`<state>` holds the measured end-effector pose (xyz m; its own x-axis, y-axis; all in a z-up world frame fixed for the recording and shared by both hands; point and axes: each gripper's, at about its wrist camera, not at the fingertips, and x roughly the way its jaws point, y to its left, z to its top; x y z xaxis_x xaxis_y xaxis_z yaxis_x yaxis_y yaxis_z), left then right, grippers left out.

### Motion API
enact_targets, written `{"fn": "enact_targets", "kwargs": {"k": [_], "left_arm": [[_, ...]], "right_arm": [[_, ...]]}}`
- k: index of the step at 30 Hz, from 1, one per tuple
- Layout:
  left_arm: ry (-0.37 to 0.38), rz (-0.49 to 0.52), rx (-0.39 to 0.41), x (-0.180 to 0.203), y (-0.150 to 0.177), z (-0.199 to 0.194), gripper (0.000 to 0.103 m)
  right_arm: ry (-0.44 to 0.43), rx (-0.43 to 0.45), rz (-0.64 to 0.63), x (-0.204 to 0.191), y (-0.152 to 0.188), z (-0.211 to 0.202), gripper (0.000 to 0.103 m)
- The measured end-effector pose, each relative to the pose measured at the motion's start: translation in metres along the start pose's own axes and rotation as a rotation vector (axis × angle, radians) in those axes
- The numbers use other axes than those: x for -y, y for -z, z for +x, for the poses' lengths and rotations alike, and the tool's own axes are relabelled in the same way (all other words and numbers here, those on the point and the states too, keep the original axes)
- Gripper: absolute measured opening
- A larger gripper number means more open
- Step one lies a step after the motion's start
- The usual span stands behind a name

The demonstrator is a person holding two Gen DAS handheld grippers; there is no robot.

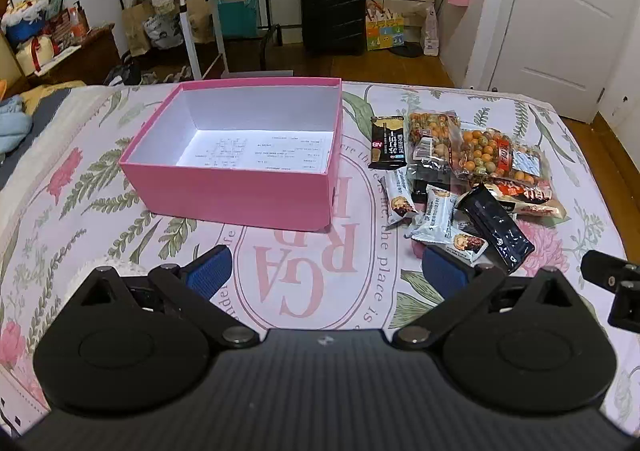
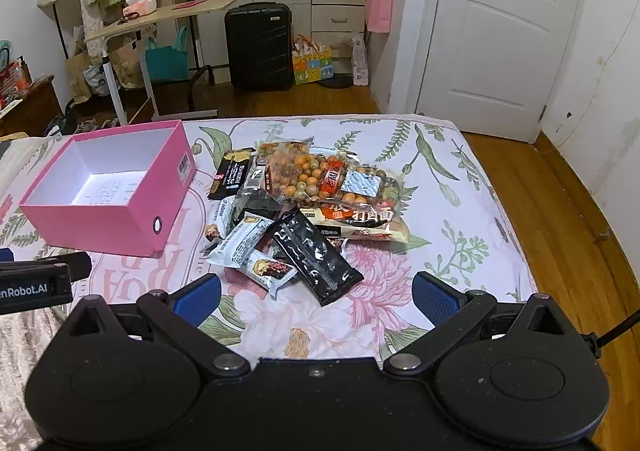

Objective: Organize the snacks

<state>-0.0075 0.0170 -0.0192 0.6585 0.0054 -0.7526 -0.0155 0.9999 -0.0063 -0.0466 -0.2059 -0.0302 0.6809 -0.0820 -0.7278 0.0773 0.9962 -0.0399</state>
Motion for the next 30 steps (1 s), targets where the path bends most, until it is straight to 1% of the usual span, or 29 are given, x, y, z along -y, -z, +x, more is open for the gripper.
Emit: {"fn": "enact_targets", "kwargs": {"k": [5,9,11,14,15,17,18,19,20,21,22,23,25,26,27,28,30], "left_arm": [[0.016,-0.004,-0.001,0.0,0.0,0.0,0.103],[0.02,0.001,0.014,0.001,0.001,-0.001,0.103],[0.037,0.0,0.015,0.0,0.001,-0.001,0.103],[0.094,-0.067,0.013,-0.009,-0.004,0.0,0.103],[0.1,-0.072,0.014,-0.01,-0.006,0.001,0.102],[0.09,-0.047,0.028,-0.009,-0.012,0.006,0.1],[0.091,-0.029,0.034,-0.008,-0.015,0.009,0.1],[0.096,-0.012,0.031,-0.006,-0.019,0.015,0.1],[0.108,0.002,0.027,-0.003,-0.023,0.021,0.1],[0.126,0.018,0.022,0.0,-0.026,0.027,0.1],[0.144,0.038,0.018,0.005,-0.029,0.034,0.099],[0.169,0.065,0.022,0.011,-0.032,0.041,0.098],[0.223,0.116,0.023,0.022,-0.037,0.056,0.098],[0.244,0.137,0.026,0.028,-0.04,0.065,0.097],[0.267,0.155,0.023,0.034,-0.042,0.073,0.097],[0.288,0.172,0.004,0.04,-0.045,0.083,0.093],[0.336,0.183,-0.042,0.05,-0.049,0.103,0.089]], "right_arm": [[0.009,0.012,0.0,0.002,-0.001,-0.001,0.102],[0.003,0.063,-0.022,0.001,0.0,-0.008,0.103],[-0.021,0.099,-0.04,0.001,0.001,-0.013,0.103],[-0.087,0.165,-0.037,0.008,0.0,-0.019,0.103],[-0.115,0.202,-0.033,0.011,0.0,-0.02,0.103],[-0.16,0.299,-0.072,0.016,0.002,-0.018,0.103],[-0.173,0.331,-0.114,0.016,0.003,-0.014,0.103],[-0.182,0.342,-0.165,0.016,0.003,-0.008,0.103],[-0.185,0.332,-0.214,0.014,0.002,0.001,0.102],[-0.187,0.303,-0.263,0.012,0.001,0.014,0.101],[-0.198,0.281,-0.292,0.01,0.0,0.025,0.094],[-0.216,0.264,-0.311,0.01,-0.001,0.036,0.09],[-0.286,0.194,-0.332,0.011,-0.004,0.064,0.078],[-0.334,0.149,-0.342,0.01,-0.006,0.078,0.075],[-0.381,0.112,-0.353,0.009,-0.007,0.092,0.068],[-0.426,0.079,-0.366,0.008,-0.007,0.106,0.064],[-0.476,0.032,-0.403,0.003,-0.007,0.13,0.06]]}}
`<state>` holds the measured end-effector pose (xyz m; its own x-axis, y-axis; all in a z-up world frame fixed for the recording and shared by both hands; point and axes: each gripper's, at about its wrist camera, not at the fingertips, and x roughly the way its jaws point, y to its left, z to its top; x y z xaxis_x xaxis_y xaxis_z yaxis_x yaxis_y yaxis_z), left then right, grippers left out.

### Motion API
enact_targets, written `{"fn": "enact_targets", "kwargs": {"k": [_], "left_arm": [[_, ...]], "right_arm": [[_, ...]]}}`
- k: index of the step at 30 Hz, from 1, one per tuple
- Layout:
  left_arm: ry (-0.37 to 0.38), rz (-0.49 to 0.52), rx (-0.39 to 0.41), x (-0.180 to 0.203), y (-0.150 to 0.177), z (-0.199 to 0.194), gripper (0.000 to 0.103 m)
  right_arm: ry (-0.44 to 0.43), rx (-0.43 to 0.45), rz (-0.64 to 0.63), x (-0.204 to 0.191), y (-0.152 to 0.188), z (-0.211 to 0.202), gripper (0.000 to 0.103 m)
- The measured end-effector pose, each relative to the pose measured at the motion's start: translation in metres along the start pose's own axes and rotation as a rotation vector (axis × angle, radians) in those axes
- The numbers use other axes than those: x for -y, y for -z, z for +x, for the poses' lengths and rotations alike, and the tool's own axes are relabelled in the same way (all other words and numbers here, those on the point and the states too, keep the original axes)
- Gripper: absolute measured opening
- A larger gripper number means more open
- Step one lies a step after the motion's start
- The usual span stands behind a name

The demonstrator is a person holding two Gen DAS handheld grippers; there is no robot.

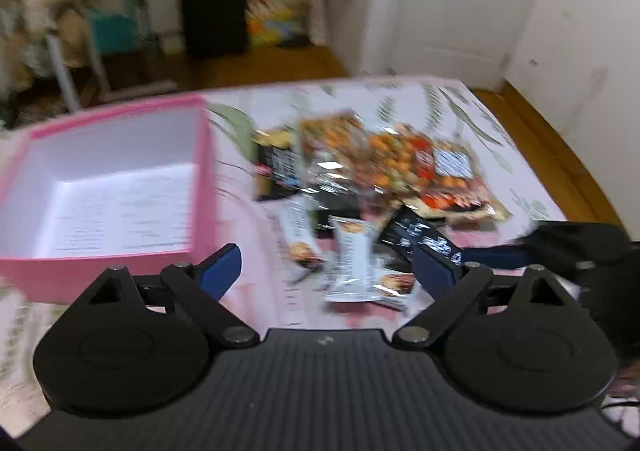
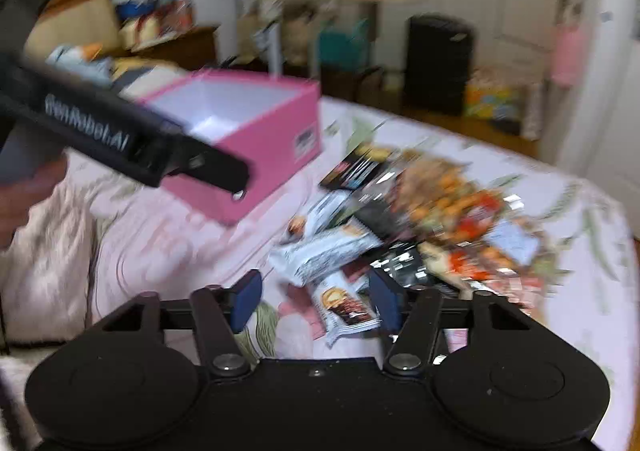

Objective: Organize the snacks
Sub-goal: 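Grasp a white snack bar with the left tool while the right tool grasps another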

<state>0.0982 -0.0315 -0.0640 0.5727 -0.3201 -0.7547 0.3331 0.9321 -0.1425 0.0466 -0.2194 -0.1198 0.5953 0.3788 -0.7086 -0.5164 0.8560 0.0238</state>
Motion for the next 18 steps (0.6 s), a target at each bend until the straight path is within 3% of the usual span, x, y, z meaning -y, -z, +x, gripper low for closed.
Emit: {"fn": "enact_targets", "kwargs": {"k": [6,8,9,12,18], "left_arm": [[0.106,0.004,-0.145,0.001,-0.005,0.074,0.061],[0.135,0.017,-0.208,0.003,-0.004,0.097,0.05],[0.136,0.015,-0.236,0.004,-0.003,0.107,0.05],[0.126,-0.012,-0.31,0.003,0.003,0.131,0.045],[0.122,-0.057,-0.295,-0.008,0.008,0.133,0.032]], "right_arm": [[-0.086,-0.059,-0.106,0.006,0.005,0.051,0.057],[-0.087,-0.093,-0.13,0.008,0.006,0.065,0.048],[-0.089,-0.113,-0.129,0.01,0.006,0.071,0.04],[-0.075,-0.134,-0.125,0.016,0.008,0.084,0.04],[-0.068,-0.152,-0.16,0.006,0.014,0.092,0.042]]}}
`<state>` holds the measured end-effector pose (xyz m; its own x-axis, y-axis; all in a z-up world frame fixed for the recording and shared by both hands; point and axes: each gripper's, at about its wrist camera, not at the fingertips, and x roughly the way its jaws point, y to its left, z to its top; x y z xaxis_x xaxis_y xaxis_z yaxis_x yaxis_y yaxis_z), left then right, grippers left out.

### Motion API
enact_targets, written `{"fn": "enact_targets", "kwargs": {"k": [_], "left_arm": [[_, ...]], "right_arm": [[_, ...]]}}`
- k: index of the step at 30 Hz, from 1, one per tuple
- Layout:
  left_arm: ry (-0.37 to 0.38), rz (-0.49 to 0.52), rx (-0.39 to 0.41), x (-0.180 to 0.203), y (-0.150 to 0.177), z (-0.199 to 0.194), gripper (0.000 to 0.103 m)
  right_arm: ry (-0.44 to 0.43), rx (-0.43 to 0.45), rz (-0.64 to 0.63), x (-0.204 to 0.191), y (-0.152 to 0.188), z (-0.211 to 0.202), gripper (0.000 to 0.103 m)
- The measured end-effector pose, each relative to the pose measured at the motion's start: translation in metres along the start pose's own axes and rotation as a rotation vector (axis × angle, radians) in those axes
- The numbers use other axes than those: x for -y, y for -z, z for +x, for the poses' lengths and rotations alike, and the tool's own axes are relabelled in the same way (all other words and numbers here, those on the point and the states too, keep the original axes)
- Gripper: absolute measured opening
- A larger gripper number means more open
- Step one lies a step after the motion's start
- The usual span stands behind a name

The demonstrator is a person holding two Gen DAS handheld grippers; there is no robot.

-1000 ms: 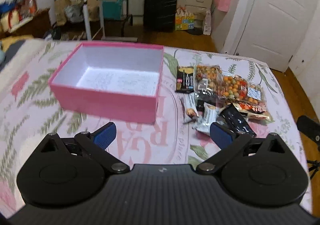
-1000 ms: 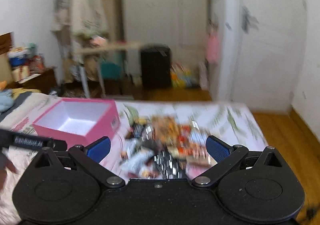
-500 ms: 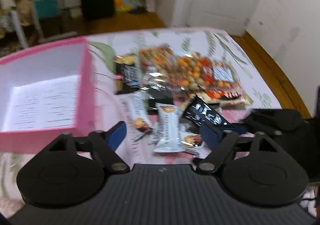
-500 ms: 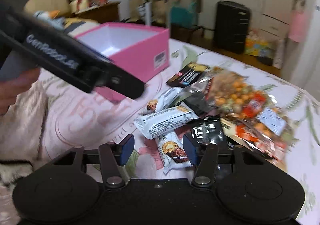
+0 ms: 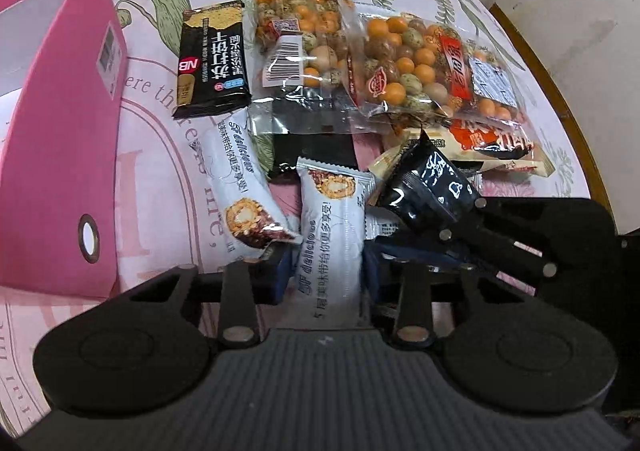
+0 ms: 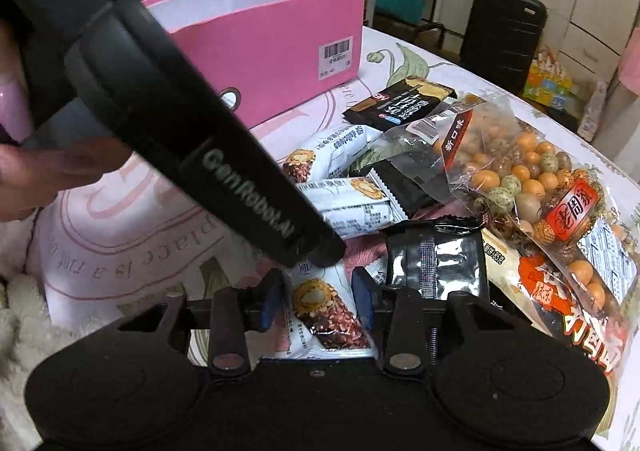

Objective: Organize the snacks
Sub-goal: 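Grasp a white snack bar with the left tool while the right tool grasps another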

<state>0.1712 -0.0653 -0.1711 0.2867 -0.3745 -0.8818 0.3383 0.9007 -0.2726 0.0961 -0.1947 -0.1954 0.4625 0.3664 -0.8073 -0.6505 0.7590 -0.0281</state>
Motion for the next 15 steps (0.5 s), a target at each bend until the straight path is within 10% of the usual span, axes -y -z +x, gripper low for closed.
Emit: {"fn": "enact_targets", "kwargs": {"k": [15], "left_arm": [[0.071,-0.066,0.033,-0.014,0.029,-0.063,0.027]], "right_arm": [[0.05,-0.059,0.273,-0.01,0.018,-0.047,0.032]]}}
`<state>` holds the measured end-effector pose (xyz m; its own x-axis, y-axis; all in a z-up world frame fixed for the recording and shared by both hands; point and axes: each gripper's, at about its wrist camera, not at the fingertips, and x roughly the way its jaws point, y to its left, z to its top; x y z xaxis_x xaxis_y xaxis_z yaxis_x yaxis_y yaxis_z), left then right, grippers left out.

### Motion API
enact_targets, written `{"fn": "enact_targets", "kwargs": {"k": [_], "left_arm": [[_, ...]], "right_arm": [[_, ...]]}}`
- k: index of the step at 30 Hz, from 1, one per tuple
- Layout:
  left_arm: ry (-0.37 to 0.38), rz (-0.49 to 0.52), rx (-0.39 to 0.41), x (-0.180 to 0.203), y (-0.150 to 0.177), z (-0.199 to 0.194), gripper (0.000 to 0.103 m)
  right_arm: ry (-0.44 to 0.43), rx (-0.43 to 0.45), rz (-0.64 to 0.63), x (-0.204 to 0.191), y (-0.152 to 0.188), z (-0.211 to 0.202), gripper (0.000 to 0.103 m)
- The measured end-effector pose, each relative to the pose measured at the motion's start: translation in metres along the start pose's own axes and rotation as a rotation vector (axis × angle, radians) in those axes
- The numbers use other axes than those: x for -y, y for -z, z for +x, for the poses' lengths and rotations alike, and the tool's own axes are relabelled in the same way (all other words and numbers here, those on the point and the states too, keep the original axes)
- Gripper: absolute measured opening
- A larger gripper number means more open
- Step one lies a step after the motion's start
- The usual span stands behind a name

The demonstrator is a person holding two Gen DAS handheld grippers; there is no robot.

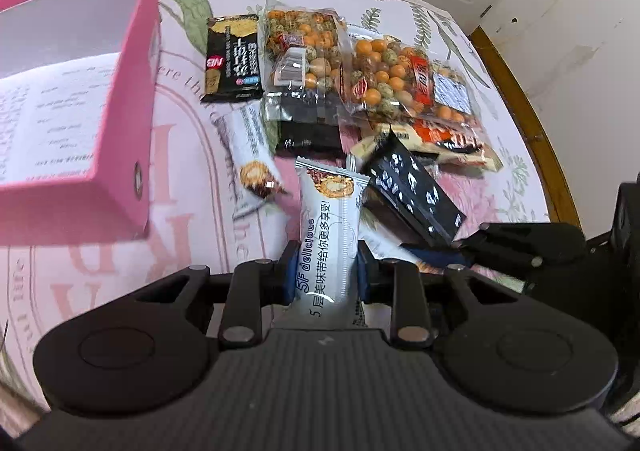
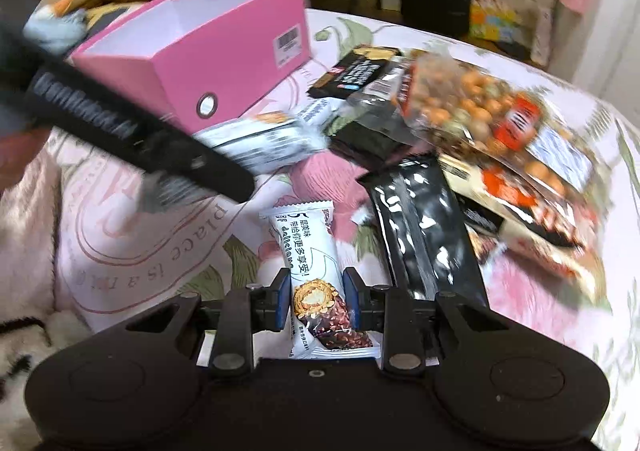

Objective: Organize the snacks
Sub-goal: 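Grasp a white snack bar with the left tool while the right tool grasps another, then carry both white bars over the pink box and open both tools to drop them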

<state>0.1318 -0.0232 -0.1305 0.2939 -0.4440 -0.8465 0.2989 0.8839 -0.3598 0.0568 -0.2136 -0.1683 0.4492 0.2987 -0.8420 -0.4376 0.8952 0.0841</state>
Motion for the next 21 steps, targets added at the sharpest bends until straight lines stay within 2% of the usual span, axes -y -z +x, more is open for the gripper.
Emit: {"fn": "enact_targets", "kwargs": {"k": [6,11,17,21], "left_arm": [[-0.028,-0.004,-0.031,-0.003,0.018,-0.022,0.027],[-0.068,0.023,-0.048,-0.003,0.036,-0.036,0.027],[-0.095,0.035,-0.025,-0.006,0.049,-0.065,0.027],[-0.097,0.003,-0.005,-0.015,0.053,-0.087,0.027]], "right_arm": [[-0.037,0.03,0.109,0.007,-0.002,-0.035,0.032],[-0.045,0.03,0.126,-0.002,-0.006,-0.055,0.032],[-0.065,0.057,0.1,-0.025,-0.016,-0.076,0.032],[-0.095,0.083,0.047,-0.045,-0.031,-0.091,0.032]]}}
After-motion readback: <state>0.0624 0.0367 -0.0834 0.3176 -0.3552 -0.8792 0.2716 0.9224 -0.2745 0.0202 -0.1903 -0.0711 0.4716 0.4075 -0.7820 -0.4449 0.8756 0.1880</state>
